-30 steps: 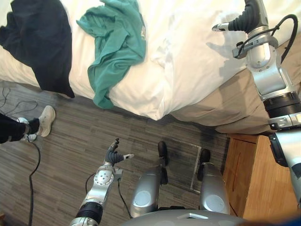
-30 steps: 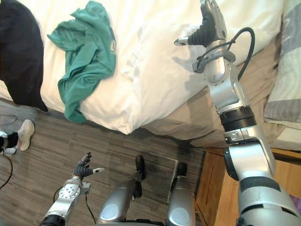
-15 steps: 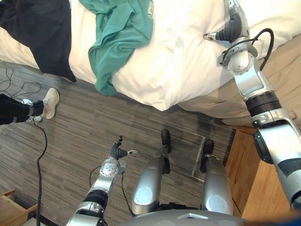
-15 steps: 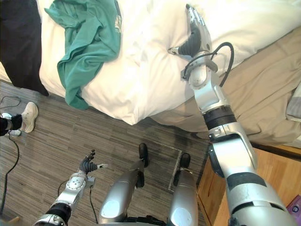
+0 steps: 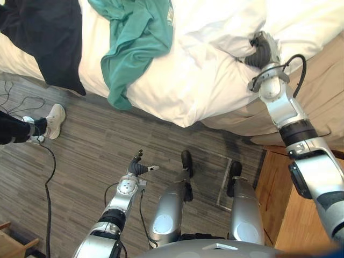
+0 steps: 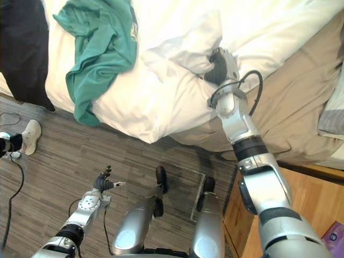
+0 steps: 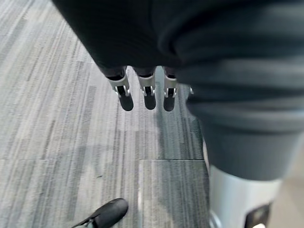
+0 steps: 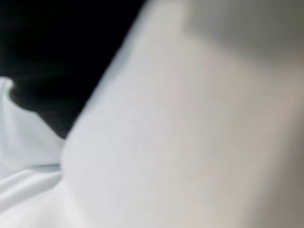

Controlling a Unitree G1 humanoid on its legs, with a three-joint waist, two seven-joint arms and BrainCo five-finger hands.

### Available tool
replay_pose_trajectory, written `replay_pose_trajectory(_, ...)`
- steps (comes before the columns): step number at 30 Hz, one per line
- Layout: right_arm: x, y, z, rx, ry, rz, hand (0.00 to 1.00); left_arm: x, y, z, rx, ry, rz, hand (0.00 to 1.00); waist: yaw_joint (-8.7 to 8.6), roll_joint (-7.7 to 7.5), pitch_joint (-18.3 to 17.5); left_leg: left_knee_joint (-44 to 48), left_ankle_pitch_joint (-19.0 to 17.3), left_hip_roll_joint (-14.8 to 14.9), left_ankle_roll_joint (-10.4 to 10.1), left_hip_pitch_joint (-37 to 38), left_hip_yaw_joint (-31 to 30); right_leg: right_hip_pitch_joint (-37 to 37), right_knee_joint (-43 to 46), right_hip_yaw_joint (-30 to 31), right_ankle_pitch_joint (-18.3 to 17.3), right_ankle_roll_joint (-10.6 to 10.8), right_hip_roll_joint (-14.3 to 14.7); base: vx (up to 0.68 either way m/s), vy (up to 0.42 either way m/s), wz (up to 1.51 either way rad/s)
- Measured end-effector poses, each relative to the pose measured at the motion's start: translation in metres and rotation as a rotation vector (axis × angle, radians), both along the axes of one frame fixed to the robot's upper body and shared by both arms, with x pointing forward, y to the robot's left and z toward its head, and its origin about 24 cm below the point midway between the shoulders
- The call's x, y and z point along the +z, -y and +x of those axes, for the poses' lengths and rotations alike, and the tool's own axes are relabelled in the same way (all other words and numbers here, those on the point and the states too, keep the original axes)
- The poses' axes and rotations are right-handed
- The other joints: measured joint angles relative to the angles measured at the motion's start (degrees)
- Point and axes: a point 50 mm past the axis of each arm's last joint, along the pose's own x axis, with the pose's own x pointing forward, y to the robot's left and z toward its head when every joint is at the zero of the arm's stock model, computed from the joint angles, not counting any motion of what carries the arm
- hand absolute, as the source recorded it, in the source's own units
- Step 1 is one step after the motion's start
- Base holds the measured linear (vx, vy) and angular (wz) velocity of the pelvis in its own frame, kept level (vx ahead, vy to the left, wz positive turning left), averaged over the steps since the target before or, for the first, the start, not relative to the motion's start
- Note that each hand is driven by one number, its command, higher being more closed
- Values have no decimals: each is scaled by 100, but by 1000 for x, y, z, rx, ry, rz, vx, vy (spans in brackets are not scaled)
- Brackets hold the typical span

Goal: Tidy the bed and pick cloth on bed and put in laundry

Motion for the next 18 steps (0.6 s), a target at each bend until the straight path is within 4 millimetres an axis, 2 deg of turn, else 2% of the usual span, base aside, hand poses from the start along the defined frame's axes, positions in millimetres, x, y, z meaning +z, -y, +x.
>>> replay_pose_trajectory(3,-27,5,-12,12,-53,14,100,-7,-9,-12,3,-44,15,0,-46,-180,-91,-1,-37,57,-43,177,98,190,-155,98,25,17,91,34,-59,-20)
replay_pose_trajectory(7,-60,12,-29,18,-125,50,100,-18,-23,-33,51,-119,34,0,-191,-373,-199,-118,-61,96,-56,481,276,394,-346,308,85,48,203,22,-33,-27)
replay_pose_trajectory(10,-74,22,-40,-5,-151,71,100,-24,-26,-42,54,-156,48,0,-284,-420,-244,-204,-59,95,-51,576,394,434,-463,431,157,74,272,-1,-8,-28)
replay_pose_trajectory(11,-80,30,-48,-25,-159,87,0,-24,-26,-42,53,-158,54,0,-292,-433,-252,-222,-56,97,-47,600,449,440,-522,488,201,80,290,23,-2,-27)
replay_pose_trajectory(13,-91,38,-58,-50,-179,106,0,-25,-28,-45,58,-164,59,0,-310,-437,-260,-322,-34,88,-16,709,496,501,-617,576,264,108,320,30,-5,-24)
replay_pose_trajectory(15,-106,43,-70,-77,-208,143,0,-27,-29,-49,59,-176,63,0,-397,-457,-334,-376,-33,76,-13,761,511,551,-683,593,283,130,323,47,-7,-6)
replay_pose_trajectory(18,-138,53,-95,-143,-279,226,0,-33,-28,-59,58,-216,69,0,-466,-493,-562,-392,-55,55,-27,828,524,645,-782,593,284,135,334,96,-18,-3)
